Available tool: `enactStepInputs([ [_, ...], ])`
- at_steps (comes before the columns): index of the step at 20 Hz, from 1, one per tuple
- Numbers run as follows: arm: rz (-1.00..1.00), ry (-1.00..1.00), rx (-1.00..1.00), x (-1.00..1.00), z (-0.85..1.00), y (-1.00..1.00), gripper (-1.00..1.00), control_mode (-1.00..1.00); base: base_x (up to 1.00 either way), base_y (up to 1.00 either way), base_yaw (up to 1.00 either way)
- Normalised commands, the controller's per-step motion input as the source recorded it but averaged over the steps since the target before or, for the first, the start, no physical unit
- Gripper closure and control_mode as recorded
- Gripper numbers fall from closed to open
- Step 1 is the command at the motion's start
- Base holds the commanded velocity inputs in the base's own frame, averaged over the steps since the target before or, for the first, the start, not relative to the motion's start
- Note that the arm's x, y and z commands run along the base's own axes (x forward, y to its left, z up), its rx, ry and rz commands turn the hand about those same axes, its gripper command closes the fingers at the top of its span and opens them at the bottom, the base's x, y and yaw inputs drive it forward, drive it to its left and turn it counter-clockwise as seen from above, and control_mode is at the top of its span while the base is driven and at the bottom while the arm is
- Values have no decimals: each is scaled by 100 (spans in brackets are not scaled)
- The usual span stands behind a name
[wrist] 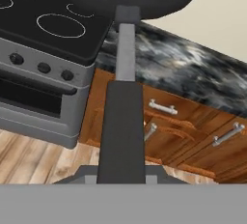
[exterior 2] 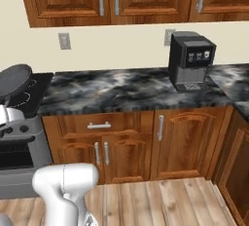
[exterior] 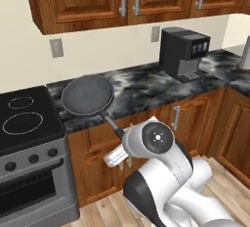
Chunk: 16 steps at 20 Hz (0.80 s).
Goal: Move the pot and pan from the stove into the sink.
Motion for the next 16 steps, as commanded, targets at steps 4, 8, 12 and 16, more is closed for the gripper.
enactStepInputs([
  [4, 0, 0, 0, 0, 0, 0, 100, 100, 0, -30, -38],
  [8, 0, 0, 0, 0, 0, 0, 100, 100, 0, -35, -38],
  [12, 0, 0, 0, 0, 0, 0, 100, 100, 1, -31, -41],
  [16, 0, 0, 0, 0, 0, 0, 100, 100, 4, -26, -43],
])
